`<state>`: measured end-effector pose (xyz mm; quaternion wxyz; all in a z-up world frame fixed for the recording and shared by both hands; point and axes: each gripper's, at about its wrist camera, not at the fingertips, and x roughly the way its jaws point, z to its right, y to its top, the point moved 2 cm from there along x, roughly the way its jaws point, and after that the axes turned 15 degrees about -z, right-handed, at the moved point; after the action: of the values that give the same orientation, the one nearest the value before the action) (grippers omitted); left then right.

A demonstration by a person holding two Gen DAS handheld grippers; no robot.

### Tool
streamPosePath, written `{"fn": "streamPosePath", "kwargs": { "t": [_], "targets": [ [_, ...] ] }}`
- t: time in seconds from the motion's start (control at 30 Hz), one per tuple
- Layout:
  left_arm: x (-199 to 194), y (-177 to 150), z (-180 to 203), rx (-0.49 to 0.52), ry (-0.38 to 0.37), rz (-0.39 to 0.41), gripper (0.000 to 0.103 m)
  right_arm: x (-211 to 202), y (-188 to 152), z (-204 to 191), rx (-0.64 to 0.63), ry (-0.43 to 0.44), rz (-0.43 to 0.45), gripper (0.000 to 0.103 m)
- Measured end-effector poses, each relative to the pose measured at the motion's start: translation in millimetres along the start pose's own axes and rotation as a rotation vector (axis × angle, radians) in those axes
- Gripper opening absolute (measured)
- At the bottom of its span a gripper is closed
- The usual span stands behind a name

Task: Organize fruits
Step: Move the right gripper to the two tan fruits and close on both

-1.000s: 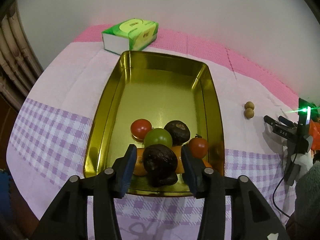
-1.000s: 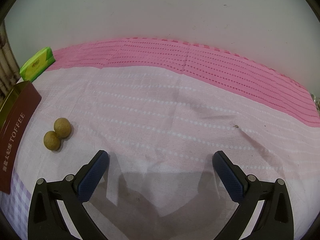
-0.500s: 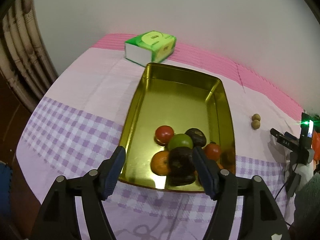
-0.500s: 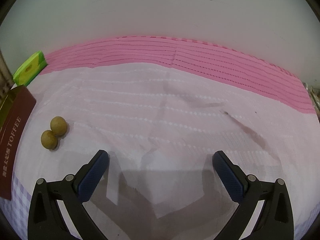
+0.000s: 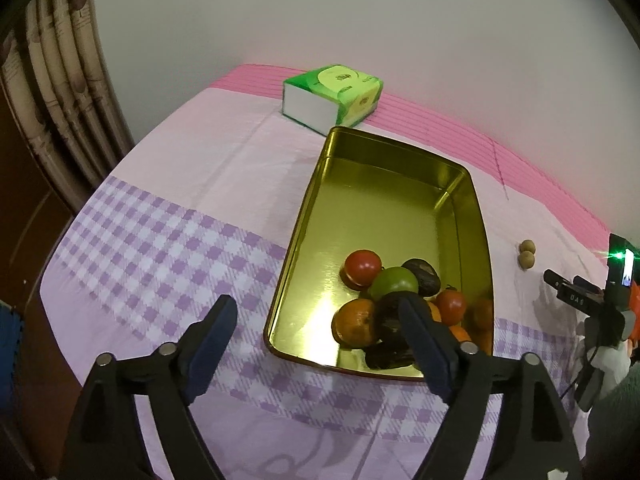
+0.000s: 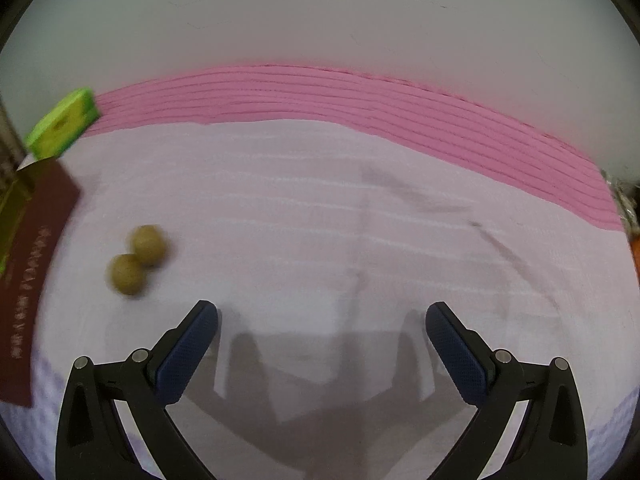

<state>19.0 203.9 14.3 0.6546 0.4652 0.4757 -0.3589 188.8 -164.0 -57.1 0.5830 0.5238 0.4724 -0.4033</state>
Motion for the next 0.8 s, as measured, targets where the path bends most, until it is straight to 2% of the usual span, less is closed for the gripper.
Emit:
{"fn": "streamPosePath", "kwargs": {
  "t": [0.13,0.27,0.33,0.4,0.53,0.6,0.8],
  "targets": [
    [-0.6,-0.6,-2.8,-0.013,-0.006,-0.002,0.086,-8.4,3.8,-27.6,-0.05,0.038,0.022,0.102],
    [-0.3,-0.5,-6.9,-0.031,-0.014,-0.002,0.086,-11.6,7.5,-52.9,-0.104,0.058,0.032,0.101],
    [-0.1,-0.4,-9.5,-0.039,-0.016,-0.002,0.086,-10.7,9.1,-63.7,-0.127,0.063,0.03,0.096],
    [-0.2,0.1,-11.3,-0.048,-0.018,-0.001,0.086,-8.1,10.6,-70.2,-0.133,0.083,0.021,0.085],
    [2.4,1.2,-14.6,-0.062,-0.021,-0.01,0.087,-1.8,13.2,-73.9,-0.13,0.096,0.01,0.075],
    [3.9,1.4,-15.4,-0.065,-0.029,-0.016,0.087,0.2,13.1,-75.4,-0.131,0.096,0.0,0.064],
    [3.8,1.1,-15.4,-0.066,-0.029,-0.013,0.087,3.5,21.8,-77.1,-0.086,0.098,0.003,0.061]
  ]
}}
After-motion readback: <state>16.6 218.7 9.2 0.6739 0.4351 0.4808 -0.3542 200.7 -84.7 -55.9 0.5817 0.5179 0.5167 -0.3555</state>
